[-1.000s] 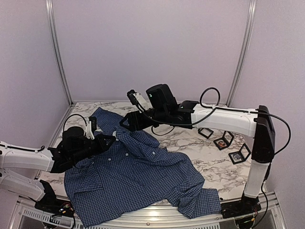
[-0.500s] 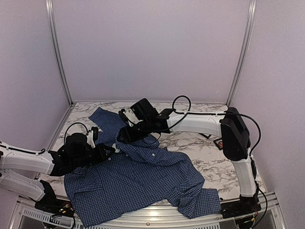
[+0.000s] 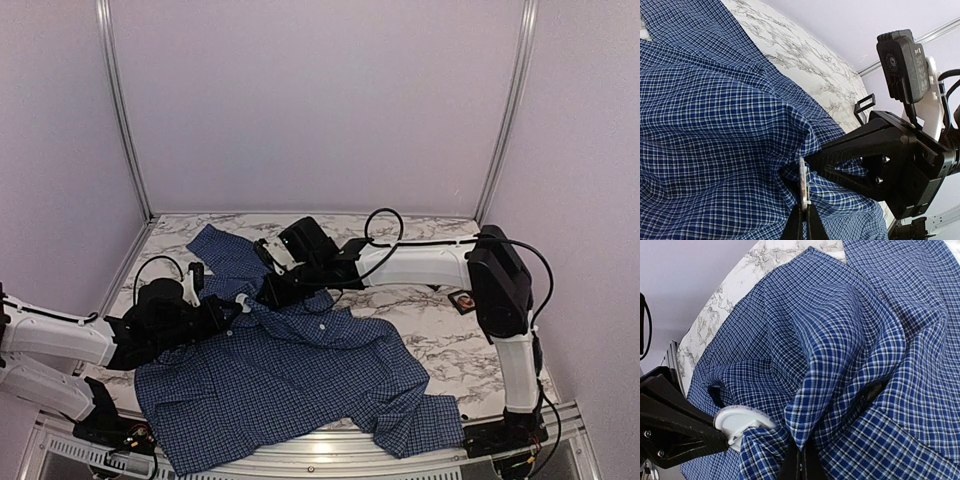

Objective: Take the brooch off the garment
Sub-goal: Adjust the flattened clothing at the center of the board, then place the brooch on the flattened clothing.

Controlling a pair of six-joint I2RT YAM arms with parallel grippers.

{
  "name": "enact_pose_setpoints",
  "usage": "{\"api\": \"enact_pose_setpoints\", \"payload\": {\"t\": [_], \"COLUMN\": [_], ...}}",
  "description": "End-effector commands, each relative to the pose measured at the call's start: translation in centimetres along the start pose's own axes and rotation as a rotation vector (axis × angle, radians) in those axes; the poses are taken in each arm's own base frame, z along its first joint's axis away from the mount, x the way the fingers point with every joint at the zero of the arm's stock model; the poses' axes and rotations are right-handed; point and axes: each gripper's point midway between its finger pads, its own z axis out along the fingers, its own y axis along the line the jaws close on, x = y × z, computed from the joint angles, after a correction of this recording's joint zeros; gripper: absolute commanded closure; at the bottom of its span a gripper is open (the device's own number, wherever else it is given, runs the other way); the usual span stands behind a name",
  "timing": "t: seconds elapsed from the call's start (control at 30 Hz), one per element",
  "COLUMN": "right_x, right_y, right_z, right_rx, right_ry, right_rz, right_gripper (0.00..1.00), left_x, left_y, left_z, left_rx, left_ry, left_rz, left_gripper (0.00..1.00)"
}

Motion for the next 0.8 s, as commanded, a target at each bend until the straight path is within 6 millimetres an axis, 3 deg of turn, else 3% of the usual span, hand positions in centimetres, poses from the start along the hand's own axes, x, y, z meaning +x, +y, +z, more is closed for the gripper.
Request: {"api": "enact_pose_setpoints", "payload": {"t": [0.0, 0.33, 0.53, 0.77], "right_x": [-1.3, -3.1, -3.5, -4.1], "right_y": [2.1, 2.4, 2.3, 1.8], "right_z": [-2.2, -4.9, -5.9, -6.7], "right_rx": [-0.046, -0.167, -0.130, -0.077], "right_ry": [-0.059, -0.195, -0.226, -0.250], "right_rz": [0.038, 0.129, 0.076, 0.017], "right_gripper": [1.00, 1.00, 1.00, 1.00], "left_x": [-2.6, -3.7, -3.5, -3.6], "left_y": [-1.4, -3.6, -2.9, -1.6], "left_z": [0.5, 1.1, 0.2, -0.9], "left_rx": [0.045, 0.182, 0.155, 0.064], "left_ry": [-0.123, -0.189, -0.183, -0.156], "left_rz": [-0.030, -0.094, -0.085, -0.057], "left_gripper": [1.00, 1.00, 0.77, 0.68]}}
